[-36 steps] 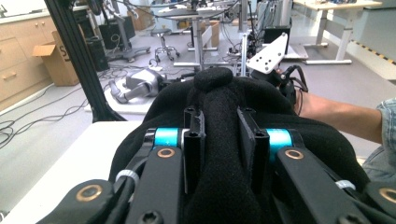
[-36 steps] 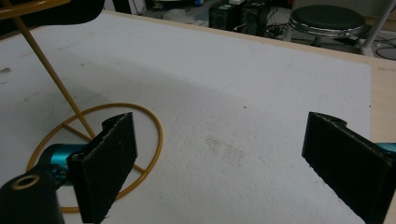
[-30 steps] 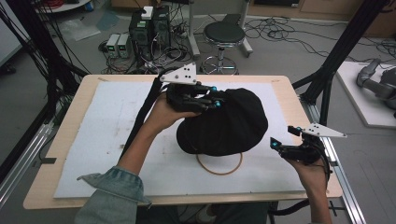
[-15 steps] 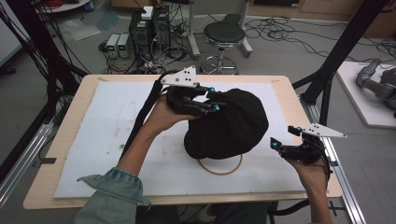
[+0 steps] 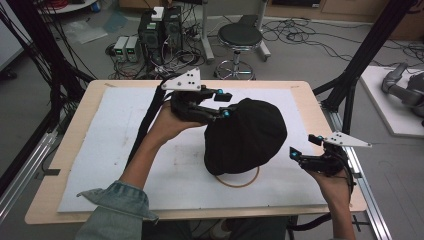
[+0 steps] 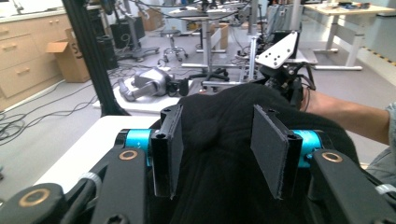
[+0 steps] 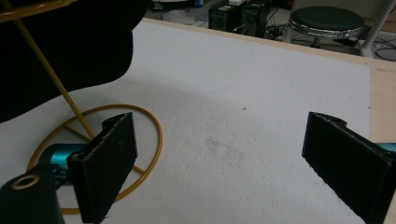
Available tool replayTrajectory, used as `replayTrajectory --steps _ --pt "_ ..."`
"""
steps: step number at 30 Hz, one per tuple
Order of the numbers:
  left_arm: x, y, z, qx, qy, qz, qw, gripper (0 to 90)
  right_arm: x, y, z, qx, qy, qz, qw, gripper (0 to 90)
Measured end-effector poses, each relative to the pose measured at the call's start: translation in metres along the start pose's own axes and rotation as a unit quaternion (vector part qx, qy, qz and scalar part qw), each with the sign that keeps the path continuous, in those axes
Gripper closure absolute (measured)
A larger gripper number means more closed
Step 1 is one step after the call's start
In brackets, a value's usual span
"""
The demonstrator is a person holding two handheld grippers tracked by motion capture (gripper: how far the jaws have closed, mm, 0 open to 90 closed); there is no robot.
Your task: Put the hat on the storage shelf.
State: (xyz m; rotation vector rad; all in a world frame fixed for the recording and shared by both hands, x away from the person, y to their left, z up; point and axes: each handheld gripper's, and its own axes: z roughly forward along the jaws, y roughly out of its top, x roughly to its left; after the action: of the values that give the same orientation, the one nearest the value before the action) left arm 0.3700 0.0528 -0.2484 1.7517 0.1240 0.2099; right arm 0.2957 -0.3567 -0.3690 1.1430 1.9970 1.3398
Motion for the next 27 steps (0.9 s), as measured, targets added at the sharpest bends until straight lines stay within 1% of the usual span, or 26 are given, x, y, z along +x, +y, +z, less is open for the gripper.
replayTrajectory --steps 1,2,3,4,5,6,7,8,9,10,14,15,16,18,19,20,21,22,23,24,25,26,27 --pt "0.001 -0.001 -0.003 -0.001 0.005 -0.002 1.0 52.9 0.0 0.0 0.0 0.0 0.001 -0.001 1.0 10.0" --pt "0.001 -0.001 -0.003 -0.001 0.005 -0.002 1.0 52.2 0.0 0.0 0.0 0.0 0.001 -0.001 1.0 10.0" --pt "0.001 -0.002 -0.006 -0.003 0.01 -0.002 0.9999 51.6 0.0 0.001 0.001 0.0 0.001 0.0 1.0 10.0" --pt "0.001 -0.005 -0.012 0.002 0.02 0.001 0.9998 51.0 -0.001 0.001 0.002 -0.002 0.001 -0.004 1.0 10.0" --pt "0.001 -0.005 -0.012 0.002 0.02 0.001 0.9998 50.1 -0.001 0.001 0.002 -0.002 0.001 -0.004 1.0 10.0" --pt "0.002 -0.008 -0.02 0.005 0.035 0.0 0.9994 49.2 -0.001 0.001 0.004 0.0 0.003 -0.001 1.0 10.0" --pt "0.002 -0.008 -0.02 0.005 0.035 0.0 0.9994 48.9 -0.001 0.001 0.004 0.0 0.003 -0.001 1.0 10.0" --pt "0.002 -0.01 -0.024 0.005 0.04 -0.002 0.9992 48.3 -0.001 0.002 0.006 -0.002 0.004 -0.003 1.0 10.0" --pt "0.003 -0.014 -0.033 0.003 0.053 -0.006 0.9986 47.6 -0.001 0.002 0.007 0.001 0.003 -0.001 1.0 10.0" --pt "0.003 -0.014 -0.033 0.003 0.053 -0.006 0.9986 47.0 -0.001 0.002 0.008 0.001 0.005 -0.002 1.0 10.0" --pt "0.005 -0.024 -0.051 0.007 0.077 -0.016 0.9969 45.4 -0.001 0.002 0.012 0.003 0.008 -0.003 1.0 10.0" --pt "0.006 -0.027 -0.057 0.008 0.083 -0.02 0.9963 45.2 0.0 0.003 0.012 0.004 0.008 0.001 1.0 10.0" --pt "0.006 -0.03 -0.061 0.007 0.089 -0.023 0.9957 44.8 -0.001 0.003 0.014 0.002 0.008 -0.003 1.0 10.0" --pt "0.008 -0.035 -0.071 0.01 0.103 -0.03 0.9942 44.0 -0.001 0.003 0.014 0.003 0.009 -0.003 1.0 9.9" --pt "0.008 -0.04 -0.08 0.011 0.118 -0.035 0.9924 42.5 -0.002 0.003 0.014 0.003 0.008 -0.001 1.0 9.9" --pt "0.008 -0.043 -0.084 0.009 0.126 -0.036 0.9913 42.5 -0.003 0.003 0.014 0.002 0.009 0.001 1.0 10.0" --pt "0.008 -0.043 -0.084 0.009 0.126 -0.036 0.9913 42.3 -0.003 0.003 0.014 0.002 0.009 0.001 1.0 10.0" --pt "0.008 -0.047 -0.09 0.01 0.135 -0.037 0.9901 41.9 -0.004 0.003 0.014 0.0 0.01 0.005 0.9999 9.9" --pt "0.008 -0.052 -0.098 0.014 0.155 -0.037 0.9871 41.2 -0.004 0.003 0.015 -0.001 0.01 0.007 0.9999 10.0" --pt "0.008 -0.052 -0.098 0.014 0.155 -0.037 0.9871 41.2 -0.004 0.003 0.016 -0.001 0.011 0.007 0.9999 9.9" --pt "0.008 -0.055 -0.103 0.013 0.16 -0.04 0.9862 41.1 -0.005 0.004 0.017 -0.002 0.011 0.006 0.9999 9.9" --pt "0.007 -0.061 -0.112 0.012 0.171 -0.045 0.9842 40.4 -0.006 0.004 0.018 -0.002 0.011 0.005 0.9999 9.9" --pt "0.007 -0.061 -0.112 0.012 0.171 -0.045 0.9842 38.4 -0.006 0.004 0.018 -0.002 0.011 0.005 0.9999 9.9"
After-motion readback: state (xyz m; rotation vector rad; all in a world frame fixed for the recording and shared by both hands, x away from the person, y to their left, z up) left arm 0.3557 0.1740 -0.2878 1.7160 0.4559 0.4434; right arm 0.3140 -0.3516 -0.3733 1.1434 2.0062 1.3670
